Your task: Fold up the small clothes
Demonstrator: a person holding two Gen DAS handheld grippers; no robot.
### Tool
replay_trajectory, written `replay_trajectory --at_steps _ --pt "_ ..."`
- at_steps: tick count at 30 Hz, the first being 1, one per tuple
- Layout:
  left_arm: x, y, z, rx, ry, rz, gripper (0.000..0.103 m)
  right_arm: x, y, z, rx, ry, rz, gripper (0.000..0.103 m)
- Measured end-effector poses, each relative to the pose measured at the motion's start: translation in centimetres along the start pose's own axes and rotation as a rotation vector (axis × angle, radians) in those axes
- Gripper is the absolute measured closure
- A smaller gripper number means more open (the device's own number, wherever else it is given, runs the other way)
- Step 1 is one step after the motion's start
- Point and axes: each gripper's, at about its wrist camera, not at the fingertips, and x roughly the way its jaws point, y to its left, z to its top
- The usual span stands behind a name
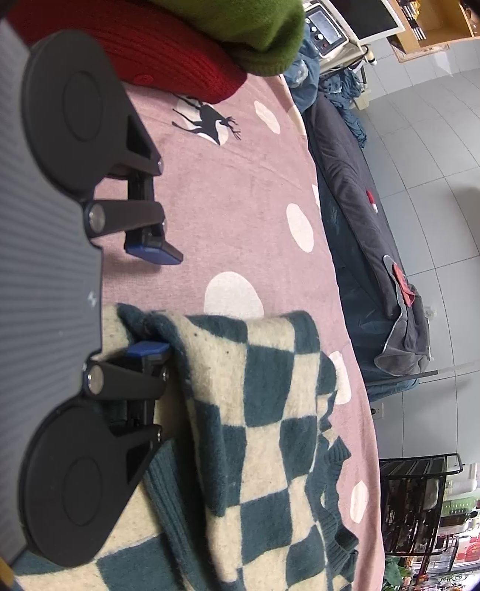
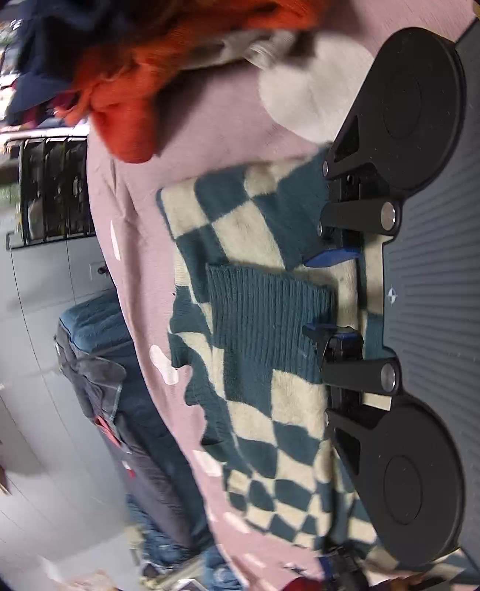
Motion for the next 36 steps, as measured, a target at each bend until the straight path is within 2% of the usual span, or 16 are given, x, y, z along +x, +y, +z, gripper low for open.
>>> replay_trajectory --at_steps 1,2,3,6,9,13,15,17,18,19,21,23,24,27,31,36 --pt "0.1 0.1 0.0 -0.001 0.0 -0.001 0.06 0.0 0.2 -0.1 -0.005 0.001 0.01 0.077" --pt "0.1 0.1 0.0 0.001 -0.001 0.0 0.06 0.0 0.3 0.0 -0.007 -0.009 0.012 0.085" --pt "0.1 0.1 -0.1 0.004 -0.002 0.004 0.058 -0.3 0.4 0.1 -0.01 -0.025 0.007 0.088" --pt "0.1 0.1 -0.1 0.007 -0.004 0.002 0.057 -1.8 -0.2 -0.1 -0.005 -0.066 -0.031 0.093" --pt "0.1 -0.1 -0.2 0.018 -0.006 0.001 0.057 -2.6 -1.4 -0.3 0.014 -0.053 -0.059 0.096" --pt "0.0 -0.7 -0.1 0.053 -0.009 0.021 0.057 -1.2 -2.2 -0.9 0.022 -0.024 -0.068 0.097" --pt "0.0 -0.8 -0.1 0.063 -0.011 0.022 0.057 -0.9 -1.7 -1.0 -0.019 -0.03 -0.087 0.096" --pt "0.0 -0.7 -0.2 0.061 -0.014 0.024 0.052 -0.9 -0.9 -0.9 -0.062 -0.035 -0.109 0.095" --pt "0.0 -0.5 -0.2 0.062 -0.018 0.035 0.042 -1.0 -0.7 -0.9 -0.073 -0.034 -0.115 0.093" --pt "0.0 -0.4 -0.3 0.064 -0.023 0.052 0.03 -1.2 -0.7 -0.9 -0.08 -0.037 -0.112 0.085" --pt "-0.1 0.0 -0.4 0.061 -0.02 0.073 0.019 -2.1 -1.1 -1.2 -0.074 -0.054 -0.104 0.072" --pt "-0.4 0.5 -0.4 0.044 -0.01 0.049 0.019 -3.4 -1.6 -1.6 -0.063 -0.088 -0.09 0.064" --pt "-0.5 0.7 -0.4 0.035 -0.004 0.038 0.018 -4.0 -1.7 -1.7 -0.061 -0.102 -0.089 0.057" --pt "-1.2 0.9 -0.5 0.045 0.006 0.026 0.01 -5.7 -2.0 -2.5 -0.079 -0.109 -0.077 0.054" --pt "-3.2 0.8 -0.8 0.07 0.008 -0.011 0.002 -7.7 -1.9 -3.8 -0.119 -0.082 -0.05 0.045" --pt "-7.1 1.4 -1.7 0.054 -0.017 -0.136 0.0 -10.3 -2.1 -5.8 -0.157 -0.044 -0.023 0.033"
